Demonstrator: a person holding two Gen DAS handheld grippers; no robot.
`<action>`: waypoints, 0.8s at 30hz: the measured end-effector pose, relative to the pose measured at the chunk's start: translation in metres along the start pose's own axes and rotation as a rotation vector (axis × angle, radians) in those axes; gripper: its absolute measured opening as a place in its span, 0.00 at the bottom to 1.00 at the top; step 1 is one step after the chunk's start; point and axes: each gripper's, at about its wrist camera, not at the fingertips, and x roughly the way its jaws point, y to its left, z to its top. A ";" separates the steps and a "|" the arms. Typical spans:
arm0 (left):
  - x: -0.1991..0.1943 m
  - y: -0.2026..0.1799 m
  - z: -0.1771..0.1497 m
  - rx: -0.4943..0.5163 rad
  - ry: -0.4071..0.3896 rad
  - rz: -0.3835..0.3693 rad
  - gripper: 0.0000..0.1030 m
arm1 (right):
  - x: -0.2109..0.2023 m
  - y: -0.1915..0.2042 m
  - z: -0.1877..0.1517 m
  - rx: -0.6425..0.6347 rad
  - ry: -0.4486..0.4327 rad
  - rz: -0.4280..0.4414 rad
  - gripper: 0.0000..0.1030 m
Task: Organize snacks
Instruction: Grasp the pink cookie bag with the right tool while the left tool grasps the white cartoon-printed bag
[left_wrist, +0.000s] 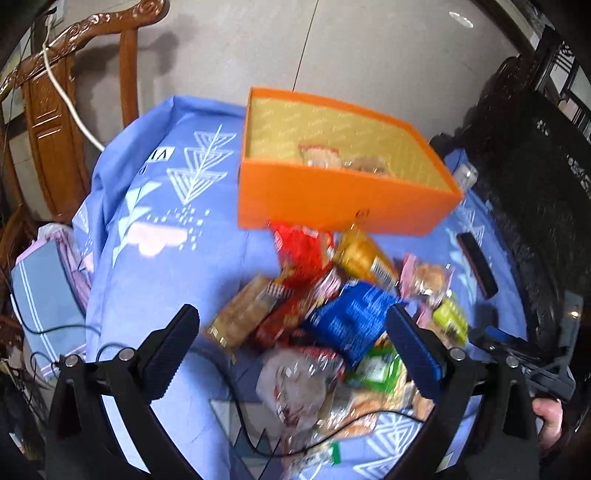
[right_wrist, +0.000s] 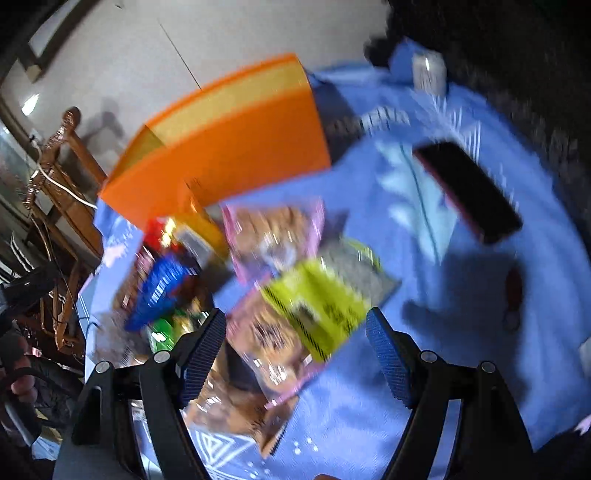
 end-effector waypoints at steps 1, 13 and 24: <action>0.000 0.002 -0.005 0.000 0.008 0.008 0.96 | 0.005 -0.002 -0.003 0.010 0.012 -0.001 0.76; -0.007 0.018 -0.024 -0.037 0.031 0.035 0.96 | 0.050 0.004 -0.014 0.075 0.105 0.067 0.78; 0.008 0.015 -0.040 0.015 0.070 0.016 0.96 | 0.025 0.007 -0.007 0.065 0.021 0.108 0.25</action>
